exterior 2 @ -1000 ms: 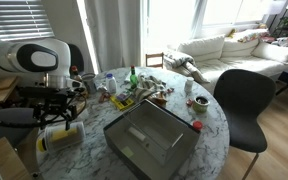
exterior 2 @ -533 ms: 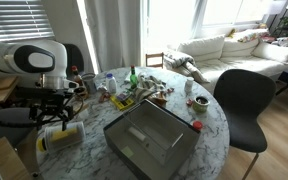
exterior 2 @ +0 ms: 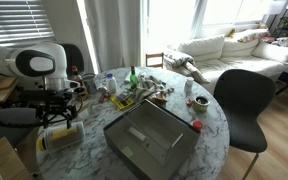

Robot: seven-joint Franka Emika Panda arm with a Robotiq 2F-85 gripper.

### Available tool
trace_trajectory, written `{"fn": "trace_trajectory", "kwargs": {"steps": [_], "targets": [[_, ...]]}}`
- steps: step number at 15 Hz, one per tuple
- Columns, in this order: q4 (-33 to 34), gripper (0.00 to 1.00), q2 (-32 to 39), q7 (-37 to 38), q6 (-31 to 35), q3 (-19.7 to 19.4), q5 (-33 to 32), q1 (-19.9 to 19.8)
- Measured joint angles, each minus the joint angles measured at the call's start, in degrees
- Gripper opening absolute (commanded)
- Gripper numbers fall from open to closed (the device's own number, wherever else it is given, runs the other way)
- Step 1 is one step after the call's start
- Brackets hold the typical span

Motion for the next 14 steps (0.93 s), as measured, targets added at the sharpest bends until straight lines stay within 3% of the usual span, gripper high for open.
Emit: {"fn": "trace_trajectory", "kwargs": {"steps": [8, 14], "targets": [[-0.1, 1.00, -0.7, 3.6, 0.5, 0.2, -0.4, 0.0], [-1.0, 1.00, -2.0, -3.2, 0.2, 0.3, -0.3, 0.7]]}}
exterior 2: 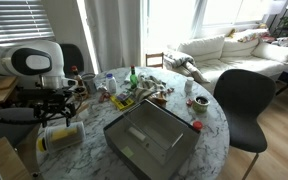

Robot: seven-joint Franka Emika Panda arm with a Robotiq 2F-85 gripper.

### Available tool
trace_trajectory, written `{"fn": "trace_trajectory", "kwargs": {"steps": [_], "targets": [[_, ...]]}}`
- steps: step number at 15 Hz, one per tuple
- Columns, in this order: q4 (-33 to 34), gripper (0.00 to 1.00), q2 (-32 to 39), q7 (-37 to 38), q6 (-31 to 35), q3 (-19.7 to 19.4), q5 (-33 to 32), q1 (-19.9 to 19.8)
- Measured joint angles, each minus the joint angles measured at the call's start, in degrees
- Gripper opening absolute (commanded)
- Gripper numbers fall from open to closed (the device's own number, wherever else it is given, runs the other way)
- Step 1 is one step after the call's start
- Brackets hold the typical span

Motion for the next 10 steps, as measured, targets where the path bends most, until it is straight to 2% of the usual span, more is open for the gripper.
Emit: {"fn": "trace_trajectory", "kwargs": {"steps": [6, 10], "targets": [[-2.7, 1.00, -4.1, -7.0, 0.0, -0.2, 0.0, 0.1], [-3.0, 1.00, -4.0, -10.0, 0.5, -0.3, 0.0, 0.5]]}}
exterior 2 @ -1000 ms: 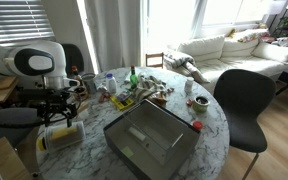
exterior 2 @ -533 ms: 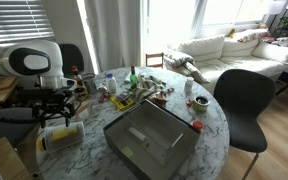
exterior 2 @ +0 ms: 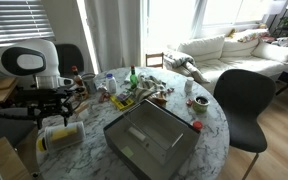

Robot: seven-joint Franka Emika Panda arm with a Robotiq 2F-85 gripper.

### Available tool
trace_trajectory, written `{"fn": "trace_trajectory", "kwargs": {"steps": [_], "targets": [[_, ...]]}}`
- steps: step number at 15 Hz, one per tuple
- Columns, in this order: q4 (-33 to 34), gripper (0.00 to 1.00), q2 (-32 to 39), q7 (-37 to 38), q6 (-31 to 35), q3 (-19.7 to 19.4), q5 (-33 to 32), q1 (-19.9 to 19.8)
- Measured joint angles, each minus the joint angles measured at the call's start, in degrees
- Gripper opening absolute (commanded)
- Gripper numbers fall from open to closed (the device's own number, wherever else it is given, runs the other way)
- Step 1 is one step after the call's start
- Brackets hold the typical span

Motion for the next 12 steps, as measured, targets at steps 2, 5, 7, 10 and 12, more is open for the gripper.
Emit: {"fn": "trace_trajectory", "kwargs": {"steps": [2, 5, 7, 10, 12], "targets": [[0.0, 1.00, 0.3, -0.5, 0.1, 0.0, 0.0, 0.1], [-0.1, 1.00, 1.1, -1.3, 0.1, 0.0, 0.0, 0.2], [-0.1, 1.00, 1.7, -1.2, 1.0, 0.0, 0.0, 0.2], [-0.1, 1.00, 2.6, 0.7, 4.3, 0.0, -0.4, 0.2], [-0.1, 1.00, 3.2, 3.5, 6.8, 0.0, -1.6, -0.1]]}}
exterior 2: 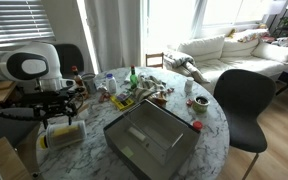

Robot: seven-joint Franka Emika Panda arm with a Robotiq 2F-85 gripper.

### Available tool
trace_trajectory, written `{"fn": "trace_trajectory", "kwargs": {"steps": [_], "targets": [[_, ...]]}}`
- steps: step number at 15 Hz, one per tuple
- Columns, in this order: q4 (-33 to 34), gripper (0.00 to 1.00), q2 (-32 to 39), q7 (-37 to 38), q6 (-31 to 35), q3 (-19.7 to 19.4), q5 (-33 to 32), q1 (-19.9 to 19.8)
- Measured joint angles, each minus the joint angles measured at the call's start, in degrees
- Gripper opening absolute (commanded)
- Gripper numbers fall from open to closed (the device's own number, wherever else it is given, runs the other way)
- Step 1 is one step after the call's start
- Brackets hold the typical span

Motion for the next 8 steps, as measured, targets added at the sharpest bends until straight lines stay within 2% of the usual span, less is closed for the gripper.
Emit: {"fn": "trace_trajectory", "kwargs": {"steps": [5, 6, 7, 8], "targets": [[0.0, 1.00, 1.1, 11.8, 4.2, 0.0, -8.7, -1.5], [0.0, 0.75, 1.2, 13.9, 4.5, 0.0, -10.3, -1.9], [0.1, 0.73, 1.3, 15.8, 4.5, 0.0, -11.8, -2.3], [0.3, 0.66, 1.4, 17.3, 4.5, 0.0, -13.1, -2.7]]}}
